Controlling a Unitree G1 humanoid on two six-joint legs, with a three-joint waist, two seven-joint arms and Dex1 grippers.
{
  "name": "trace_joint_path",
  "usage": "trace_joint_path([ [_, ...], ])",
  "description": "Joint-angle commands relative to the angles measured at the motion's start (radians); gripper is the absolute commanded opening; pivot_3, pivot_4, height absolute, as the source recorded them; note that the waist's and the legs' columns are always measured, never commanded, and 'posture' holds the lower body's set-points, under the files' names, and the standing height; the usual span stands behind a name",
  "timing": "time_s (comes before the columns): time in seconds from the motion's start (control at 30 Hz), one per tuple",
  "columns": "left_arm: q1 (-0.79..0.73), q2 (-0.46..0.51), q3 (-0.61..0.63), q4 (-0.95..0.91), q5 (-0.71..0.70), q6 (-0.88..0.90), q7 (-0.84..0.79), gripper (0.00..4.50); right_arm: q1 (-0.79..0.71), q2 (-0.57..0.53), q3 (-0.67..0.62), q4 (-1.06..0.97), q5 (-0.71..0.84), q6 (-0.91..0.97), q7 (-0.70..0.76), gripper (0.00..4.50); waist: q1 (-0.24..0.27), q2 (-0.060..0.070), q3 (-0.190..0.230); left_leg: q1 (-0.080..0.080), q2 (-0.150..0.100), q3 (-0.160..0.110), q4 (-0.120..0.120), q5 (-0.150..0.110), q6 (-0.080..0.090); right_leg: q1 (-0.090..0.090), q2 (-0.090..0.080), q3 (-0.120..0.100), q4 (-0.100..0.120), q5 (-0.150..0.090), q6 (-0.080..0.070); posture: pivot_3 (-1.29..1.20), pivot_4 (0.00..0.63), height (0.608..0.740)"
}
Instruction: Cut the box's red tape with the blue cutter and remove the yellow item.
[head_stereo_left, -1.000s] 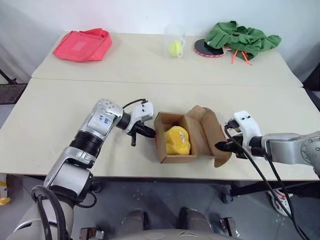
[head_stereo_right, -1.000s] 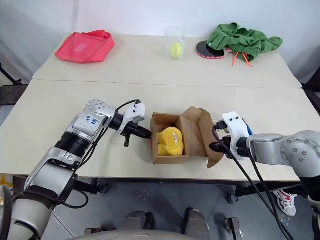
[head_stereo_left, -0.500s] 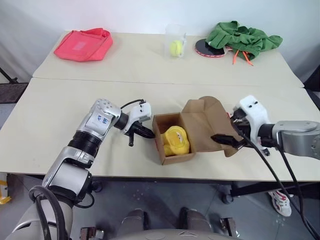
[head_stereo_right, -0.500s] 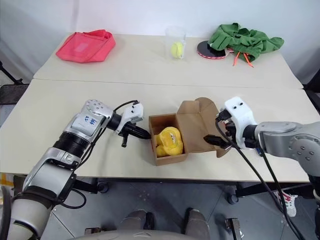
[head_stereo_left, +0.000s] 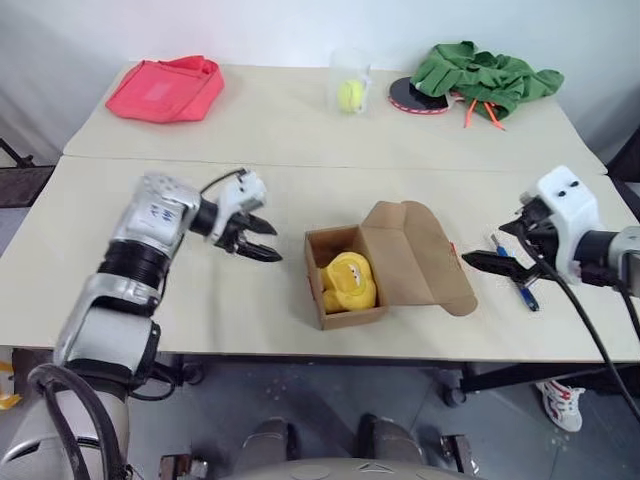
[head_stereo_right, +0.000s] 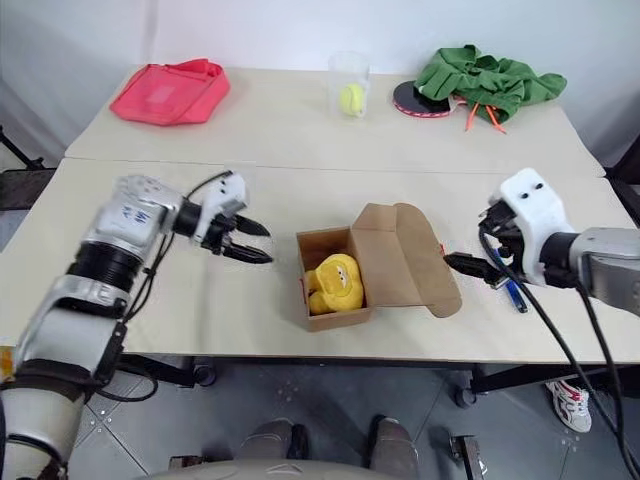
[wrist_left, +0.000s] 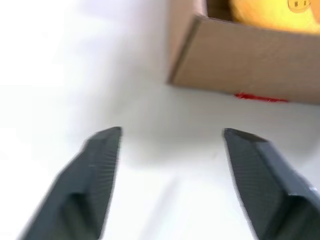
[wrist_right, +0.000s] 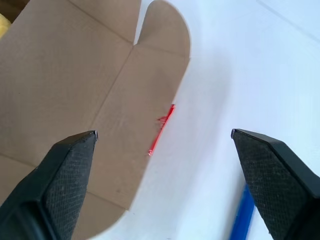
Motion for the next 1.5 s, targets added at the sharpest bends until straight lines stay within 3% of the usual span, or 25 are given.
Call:
trace_joint_path([
  [0.03, -0.081, -0.013, 0.047, -0.053, -0.053, 0.017, -0.041, 4.48, 0.048, 0.0, -0.12, -0.033, -0.019, -0.081, 0.107, 4.5, 0.003, 0.0, 0.0, 0.0, 0.0, 0.0, 0.0, 0.0, 0.0, 0.0, 0.0, 0.0, 0.0, 0.0, 0.001, 0.0, 0.15, 0.74],
  [0.17, -0.105, -0.07, 0.065, -0.145, -0.101, 0.082, -0.04, 4.48, 0.147, 0.032, -0.2, -0.068, -0.046, -0.183, 0.223, 4.5, 0.004, 0.0, 0.0, 0.001, -0.001, -0.001, 0.0, 0.0, 0.0, 0.002, 0.0, 0.0, -0.001, 0.001, 0.003, 0.0, 0.15, 0.74],
  [0.27, -0.092, -0.132, 0.042, -0.262, -0.127, 0.133, -0.04, 4.48, 0.227, 0.122, -0.286, -0.13, -0.065, -0.342, 0.32, 4.5, 0.001, -0.001, 0.0, 0.001, -0.001, -0.001, 0.0, 0.0, 0.0, 0.002, 0.0, 0.0, 0.0, 0.002, 0.003, 0.0, 0.15, 0.74],
  [0.37, -0.047, -0.184, -0.049, -0.404, -0.139, 0.206, -0.091, 4.48, 0.311, 0.159, -0.32, -0.212, -0.085, -0.426, 0.412, 4.5, -0.001, 0.0, 0.0, 0.002, -0.001, -0.001, 0.0, 0.0, 0.0, 0.002, 0.0, 0.001, 0.0, 0.002, 0.003, 0.0, 0.15, 0.74],
  [0.57, 0.028, -0.167, -0.169, -0.506, -0.076, 0.124, -0.122, 4.48, 0.377, 0.156, -0.334, -0.305, -0.071, -0.444, 0.451, 4.5, -0.007, 0.0, 0.0, 0.007, 0.001, 0.0, 0.0, 0.0, -0.001, 0.004, 0.002, 0.005, 0.001, 0.002, 0.002, 0.0, 0.15, 0.74],
  [0.8, 0.052, -0.179, -0.278, -0.459, 0.037, -0.007, -0.08, 4.48, 0.414, 0.17, -0.327, -0.378, -0.078, -0.443, 0.42, 4.5, 0.008, 0.0, 0.0, 0.007, 0.001, -0.005, 0.002, 0.0, -0.001, 0.004, 0.002, 0.007, 0.0, 0.003, 0.0, 0.0, 0.15, 0.74],
  [1.03, 0.027, -0.262, -0.325, -0.31, 0.123, -0.113, -0.016, 4.48, 0.402, 0.17, -0.319, -0.403, -0.063, -0.436, 0.377, 4.5, 0.02, 0.0, 0.0, 0.007, 0.001, -0.005, 0.004, 0.0, -0.001, 0.005, 0.002, 0.007, 0.0, 0.004, -0.001, 0.0, 0.15, 0.74],
  [1.13, 0.019, -0.282, -0.34, -0.255, 0.155, -0.145, -0.005, 3.93, 0.397, 0.164, -0.322, -0.405, -0.058, -0.435, 0.368, 4.5, 0.021, 0.0, 0.0, 0.007, 0.001, -0.005, 0.004, 0.0, -0.001, 0.005, 0.002, 0.007, 0.0, 0.004, -0.001, 0.0, 0.15, 0.74],
  [1.5, -0.057, -0.312, -0.289, -0.141, 0.155, -0.208, 0.0, 0.9, 0.491, 0.184, -0.38, -0.326, -0.097, -0.444, 0.409, 4.5, 0.024, 0.0, 0.0, 0.007, 0.001, -0.005, 0.004, -0.001, 0.0, 0.005, 0.002, 0.006, 0.0, 0.004, -0.001, 0.0, 0.15, 0.74],
])
